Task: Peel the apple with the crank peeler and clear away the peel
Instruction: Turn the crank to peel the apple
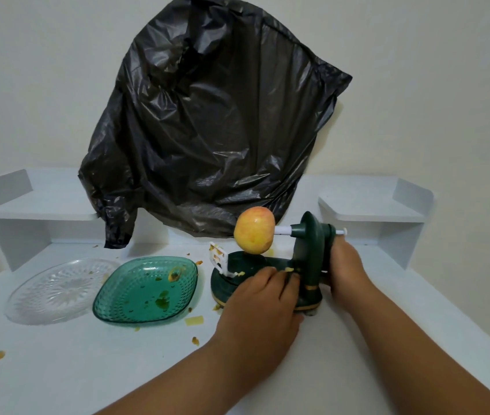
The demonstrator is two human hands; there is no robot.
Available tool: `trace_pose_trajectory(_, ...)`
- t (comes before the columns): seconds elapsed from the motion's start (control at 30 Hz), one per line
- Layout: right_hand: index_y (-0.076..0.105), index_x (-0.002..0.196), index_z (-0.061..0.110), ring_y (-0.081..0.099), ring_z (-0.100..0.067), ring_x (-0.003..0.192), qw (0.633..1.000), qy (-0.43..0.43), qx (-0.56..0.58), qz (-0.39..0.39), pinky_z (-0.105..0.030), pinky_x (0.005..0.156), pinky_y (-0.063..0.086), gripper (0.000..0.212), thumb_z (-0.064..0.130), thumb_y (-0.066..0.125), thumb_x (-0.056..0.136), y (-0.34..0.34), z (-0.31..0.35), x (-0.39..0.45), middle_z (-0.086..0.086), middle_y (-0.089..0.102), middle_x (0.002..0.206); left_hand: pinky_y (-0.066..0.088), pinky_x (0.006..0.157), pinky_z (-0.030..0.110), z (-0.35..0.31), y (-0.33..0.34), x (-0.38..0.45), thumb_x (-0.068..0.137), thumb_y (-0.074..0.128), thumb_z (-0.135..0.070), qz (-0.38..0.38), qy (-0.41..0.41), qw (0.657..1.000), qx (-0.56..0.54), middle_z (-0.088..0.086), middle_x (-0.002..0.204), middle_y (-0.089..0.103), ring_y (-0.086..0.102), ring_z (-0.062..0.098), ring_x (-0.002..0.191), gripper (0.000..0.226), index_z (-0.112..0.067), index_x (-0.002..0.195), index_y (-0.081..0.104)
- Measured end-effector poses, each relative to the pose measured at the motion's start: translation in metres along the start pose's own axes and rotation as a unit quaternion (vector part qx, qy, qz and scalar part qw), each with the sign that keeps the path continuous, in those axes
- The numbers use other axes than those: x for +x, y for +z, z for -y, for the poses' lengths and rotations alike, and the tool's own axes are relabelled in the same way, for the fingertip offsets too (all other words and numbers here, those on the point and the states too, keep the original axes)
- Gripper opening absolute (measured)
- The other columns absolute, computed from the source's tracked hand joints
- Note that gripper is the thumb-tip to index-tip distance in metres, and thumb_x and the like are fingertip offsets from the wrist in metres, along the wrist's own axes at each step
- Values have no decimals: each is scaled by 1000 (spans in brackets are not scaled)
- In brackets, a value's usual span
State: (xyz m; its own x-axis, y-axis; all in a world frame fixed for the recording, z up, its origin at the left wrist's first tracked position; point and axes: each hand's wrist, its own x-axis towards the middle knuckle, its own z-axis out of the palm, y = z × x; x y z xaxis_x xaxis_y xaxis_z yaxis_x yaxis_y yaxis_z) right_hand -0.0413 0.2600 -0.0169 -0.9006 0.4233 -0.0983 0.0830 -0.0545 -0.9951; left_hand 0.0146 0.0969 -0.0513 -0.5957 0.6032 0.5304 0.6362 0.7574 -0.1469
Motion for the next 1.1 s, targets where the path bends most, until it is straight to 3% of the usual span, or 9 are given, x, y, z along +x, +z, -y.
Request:
trace_pose_trajectory(0.1, 64, 86, 15, 63, -22, 67, 988, -11, -111, 104, -39, 64, 54, 24, 29, 45, 89, -3, -1, -1, -10, 69, 78, 47, 78, 38, 10, 2, 1, 84, 47, -48, -3, -26, 999, 28, 3, 105, 63, 54, 25, 95, 53, -12, 121, 60)
trace_pose_trajectory(0.23, 58, 81, 14, 49, -19, 45, 968, 4, -188, 168, -27, 46, 41, 32, 38, 39, 92, -15, 5, 1, -7, 53, 66, 41, 65, 33, 15, 0, 0, 81, 50, -51, -2, -40, 998, 45, 0, 90, 59, 50, 22, 81, 48, -15, 109, 65)
trace_pose_trajectory(0.37, 59, 65, 18, 48, -21, 49, 945, 34, -130, 297, -29, 49, 41, 28, 22, 46, 90, -42, 15, 4, -5, 48, 62, 39, 63, 32, 14, 3, 1, 81, 52, -52, -8, -40, 998, 40, -2, 88, 58, 50, 21, 79, 46, -16, 107, 66)
trace_pose_trajectory(0.5, 60, 73, 10, 61, -25, 67, 896, 31, -60, 438, -32, 60, 55, 8, 9, 63, 81, -71, 27, 3, -15, 64, 81, 38, 62, 32, 12, 2, 2, 79, 60, -47, 1, -45, 998, 39, -2, 87, 58, 50, 22, 77, 40, -17, 103, 68)
trace_pose_trajectory(0.67, 65, 94, 6, 61, -19, 67, 873, -32, 11, 487, -27, 63, 56, 20, -2, 69, 76, -71, 36, -6, -25, 64, 93, 39, 65, 33, 20, 1, 0, 79, 64, -45, 16, -50, 997, 59, -1, 90, 59, 51, 22, 81, 37, -16, 103, 68)
trace_pose_trajectory(0.73, 68, 97, 8, 61, -16, 64, 879, -82, 39, 468, -24, 61, 56, 23, 0, 72, 76, -64, 41, -10, -21, 66, 88, 40, 72, 34, 25, 2, -1, 84, 59, -46, 20, -52, 997, 54, 0, 97, 58, 51, 23, 89, 42, -15, 111, 65)
trace_pose_trajectory(0.83, 74, 88, 10, 60, -13, 57, 904, -163, 55, 391, -22, 56, 54, 18, 8, 75, 70, -54, 47, -15, -10, 67, 72, 39, 87, 36, 29, 2, -1, 90, 50, -46, 31, -42, 998, 37, 1, 109, 56, 47, 24, 106, 48, -13, 125, 57)
trace_pose_trajectory(0.93, 76, 86, 11, 61, -14, 59, 922, -227, 104, 295, -22, 58, 54, 12, 11, 71, 76, -42, 55, -12, -8, 67, 69, 35, 97, 36, 33, 5, -1, 94, 43, -45, 38, -25, 998, 40, 2, 121, 52, 41, 26, 119, 53, -11, 134, 49)
trace_pose_trajectory(1.1, 76, 89, 19, 69, -14, 77, 943, -301, 46, 133, -22, 65, 53, 10, 16, 67, 88, -18, 65, 15, -1, 74, 82, 49, 87, 37, 33, 5, 0, 86, 62, -39, 32, 10, 998, 53, 5, 103, 63, 57, 26, 104, 44, -7, 116, 65)
